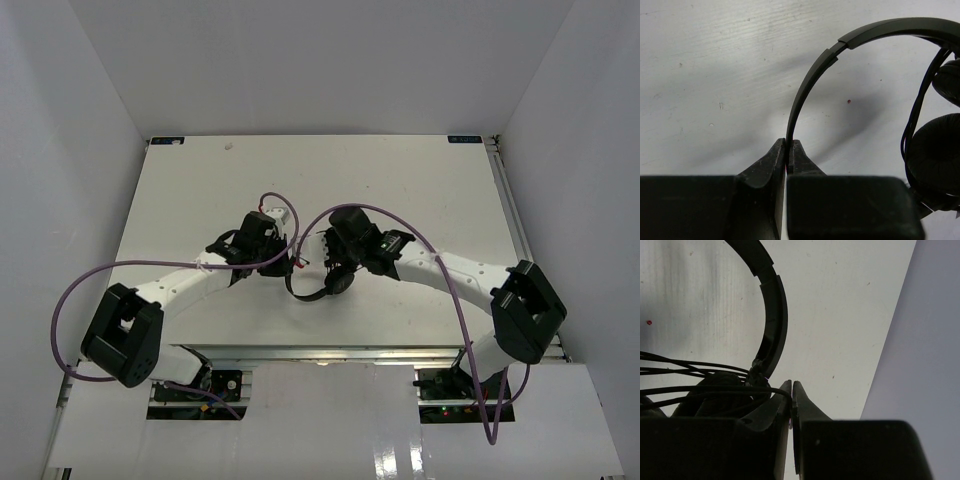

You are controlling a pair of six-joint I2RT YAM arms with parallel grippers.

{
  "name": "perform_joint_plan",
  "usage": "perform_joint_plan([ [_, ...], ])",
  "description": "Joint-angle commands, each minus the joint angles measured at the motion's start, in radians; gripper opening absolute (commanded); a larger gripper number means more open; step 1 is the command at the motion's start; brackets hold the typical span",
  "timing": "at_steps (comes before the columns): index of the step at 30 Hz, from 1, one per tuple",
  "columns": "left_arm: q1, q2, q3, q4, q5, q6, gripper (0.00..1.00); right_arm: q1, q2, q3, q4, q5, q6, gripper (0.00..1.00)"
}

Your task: Wrap the headphones

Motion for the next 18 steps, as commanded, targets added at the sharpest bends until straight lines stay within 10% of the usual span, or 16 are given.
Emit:
perform_joint_plan([
  [1,-0.004,-0.044,0.003,0.045,0.085,0.044,0.00,-0.067,-0.021,0.030,0.063,-0.135,0.008,0.12],
  [18,0.018,0.034,0.089,-0.032,-0.041,0.017,0.00,-0.218,-0.008,0.015,0.039,-0.315,0.048,0.56],
])
